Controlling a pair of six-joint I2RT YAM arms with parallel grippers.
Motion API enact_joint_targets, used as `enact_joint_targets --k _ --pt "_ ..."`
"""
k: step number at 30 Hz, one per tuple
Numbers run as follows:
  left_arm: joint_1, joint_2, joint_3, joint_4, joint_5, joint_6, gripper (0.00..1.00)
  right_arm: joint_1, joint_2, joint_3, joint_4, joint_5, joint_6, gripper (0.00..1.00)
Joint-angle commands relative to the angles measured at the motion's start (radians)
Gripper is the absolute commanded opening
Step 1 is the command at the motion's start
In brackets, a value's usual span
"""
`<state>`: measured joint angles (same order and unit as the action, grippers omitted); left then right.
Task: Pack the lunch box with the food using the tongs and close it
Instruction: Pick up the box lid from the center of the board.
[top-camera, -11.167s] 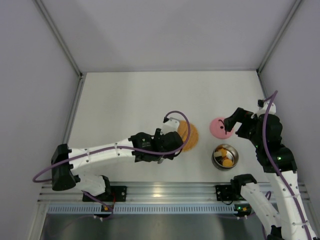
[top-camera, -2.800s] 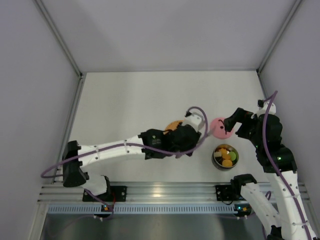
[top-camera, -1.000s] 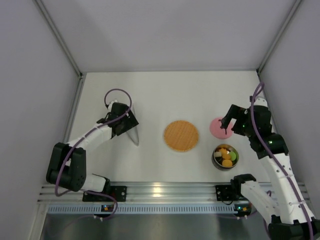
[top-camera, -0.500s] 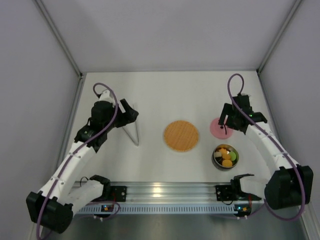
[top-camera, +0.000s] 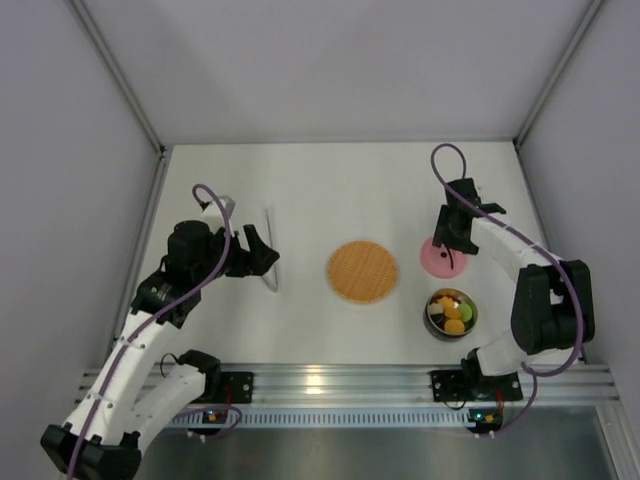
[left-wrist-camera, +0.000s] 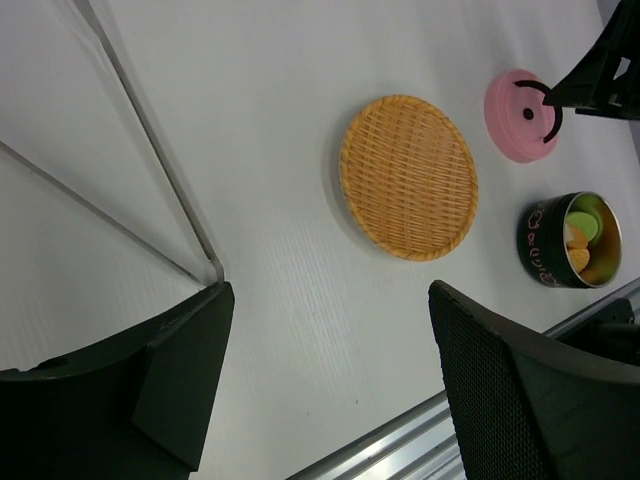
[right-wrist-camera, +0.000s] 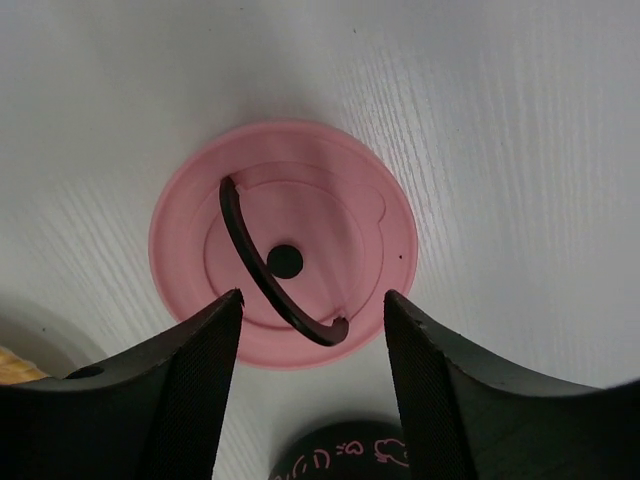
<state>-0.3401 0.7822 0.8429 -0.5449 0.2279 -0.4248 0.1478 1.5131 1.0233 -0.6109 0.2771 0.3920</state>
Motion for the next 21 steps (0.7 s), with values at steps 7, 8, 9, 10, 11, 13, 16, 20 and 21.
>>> enact_joint_targets --k 7,8,9,10,11,13,16,20,21 --pt "-0.007 -0.086 -0.033 -0.032 -0.012 0.069 0.86 -0.016 0.142 0.089 0.079 -0.026 -0.005 0.29" --pt "-0.008 -0.092 -0.036 -0.030 -0.012 0.069 0.86 -0.016 0.141 0.090 0.076 -0.023 -0.005 0.19" --pt "-0.013 -0.098 -0.036 -0.030 -0.013 0.069 0.86 -0.016 0.134 0.090 0.076 -0.018 -0.005 0.13" --pt "-0.013 -0.101 -0.039 -0.030 -0.016 0.069 0.86 -0.016 0.125 0.089 0.074 -0.015 -0.001 0.05" --pt "-0.013 -0.103 -0.041 -0.030 -0.018 0.067 0.86 -0.016 0.105 0.089 0.073 -0.013 0.001 0.03" --pt "-0.013 -0.104 -0.041 -0.032 -0.021 0.067 0.86 -0.016 0.084 0.092 0.060 -0.006 0.004 0.00" --pt "-0.011 -0.113 -0.044 -0.033 -0.032 0.066 0.86 -0.016 0.035 0.107 0.040 0.020 0.011 0.00" --pt "-0.013 -0.116 -0.047 -0.032 -0.038 0.064 0.86 -0.016 -0.063 0.136 -0.015 0.028 0.019 0.00" --pt "-0.011 -0.116 -0.045 -0.032 -0.041 0.064 0.86 -0.016 -0.085 0.142 -0.029 0.030 0.021 0.00"
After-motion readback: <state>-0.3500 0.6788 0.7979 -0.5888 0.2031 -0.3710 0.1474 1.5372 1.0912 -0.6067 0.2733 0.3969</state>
